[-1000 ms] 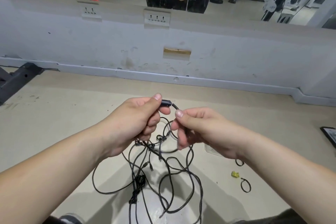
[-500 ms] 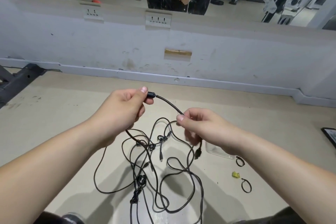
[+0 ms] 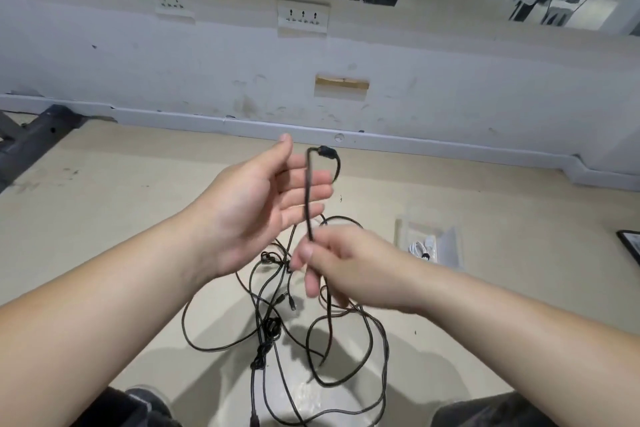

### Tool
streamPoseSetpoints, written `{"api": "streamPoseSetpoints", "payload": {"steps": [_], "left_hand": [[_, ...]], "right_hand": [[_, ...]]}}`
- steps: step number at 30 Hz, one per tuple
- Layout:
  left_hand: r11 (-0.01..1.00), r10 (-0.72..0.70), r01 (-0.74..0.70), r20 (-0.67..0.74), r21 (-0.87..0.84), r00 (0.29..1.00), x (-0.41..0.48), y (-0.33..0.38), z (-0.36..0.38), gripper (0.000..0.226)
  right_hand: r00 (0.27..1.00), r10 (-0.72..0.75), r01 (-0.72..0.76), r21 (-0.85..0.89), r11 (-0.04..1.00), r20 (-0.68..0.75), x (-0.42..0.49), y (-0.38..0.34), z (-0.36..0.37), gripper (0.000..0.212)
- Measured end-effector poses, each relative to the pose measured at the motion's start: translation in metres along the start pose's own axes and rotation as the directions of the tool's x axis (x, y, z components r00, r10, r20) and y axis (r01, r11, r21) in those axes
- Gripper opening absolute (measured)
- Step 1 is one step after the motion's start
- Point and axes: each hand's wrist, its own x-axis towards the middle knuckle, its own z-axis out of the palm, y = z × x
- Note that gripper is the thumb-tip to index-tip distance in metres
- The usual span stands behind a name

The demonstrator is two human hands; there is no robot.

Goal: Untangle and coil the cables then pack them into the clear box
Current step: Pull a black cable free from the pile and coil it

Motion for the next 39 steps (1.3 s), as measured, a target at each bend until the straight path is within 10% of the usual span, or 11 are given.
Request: {"api": "streamPoseSetpoints", "payload": {"steps": [3,7,11,20,24,28,30,33,35,37,39], "left_hand": [[0.925,-0.031,0.067,-0.101,0.374,0.994,0.004,-0.012,-0.015,0.032],[0.666,-0.397,0.111,0.224,0.737,0.890,-0.011,-0.042,-0.015,0.053],[0.520,-0.416,-0.004,0.258,0.854,0.872,-0.016,-0.059,-0.010,0.016],[0.998,0.000,-0.001,0.020,0.055,1.000,-0.006,0.001,0.005,0.019],[0.978,0.016,-0.009,0.034,-0.207,0.999,-0.002,0.009,0.004,0.024],[0.986,-0.038,0.039,0.009,-0.162,0.999,0.009,0.004,-0.008,0.031],[0.977,-0.096,0.092,0.013,0.194,0.995,0.007,-0.007,-0.015,0.033],[0.437,-0.203,-0.043,0.145,0.899,0.969,-0.003,-0.035,-0.025,0.041],[0.028,-0.289,-0.157,0.158,0.987,0.944,-0.004,-0.049,-0.032,0.026],[-0.080,-0.226,-0.158,0.136,0.984,0.965,0.000,-0.054,-0.037,0.014],[0.105,-0.074,-0.097,0.105,0.990,0.992,0.005,-0.048,-0.036,0.019]], "right_hand": [[0.983,-0.015,0.073,0.322,0.944,-0.181,0.009,-0.008,-0.021,0.028],[0.975,0.122,0.028,0.652,0.758,-0.184,0.015,-0.014,-0.047,0.032],[0.953,0.177,0.064,0.735,0.675,-0.245,0.018,-0.015,-0.059,0.036],[0.921,0.105,-0.152,0.097,0.984,0.376,-0.006,0.023,-0.030,0.037],[0.992,0.120,-0.109,-0.228,0.968,0.035,0.000,0.030,-0.013,0.014],[0.978,0.032,0.006,0.186,0.983,-0.204,0.011,0.006,-0.029,0.020],[0.960,0.014,0.103,0.399,0.911,-0.279,0.013,-0.005,-0.041,0.019],[0.958,0.048,0.154,0.645,0.748,-0.284,0.013,-0.017,-0.052,0.022],[0.959,0.077,0.155,0.734,0.662,-0.272,0.014,-0.021,-0.057,0.025],[0.957,0.107,0.152,0.776,0.613,-0.271,0.016,-0.023,-0.061,0.029],[0.961,0.145,0.091,0.767,0.635,-0.234,0.016,-0.021,-0.063,0.034]]}}
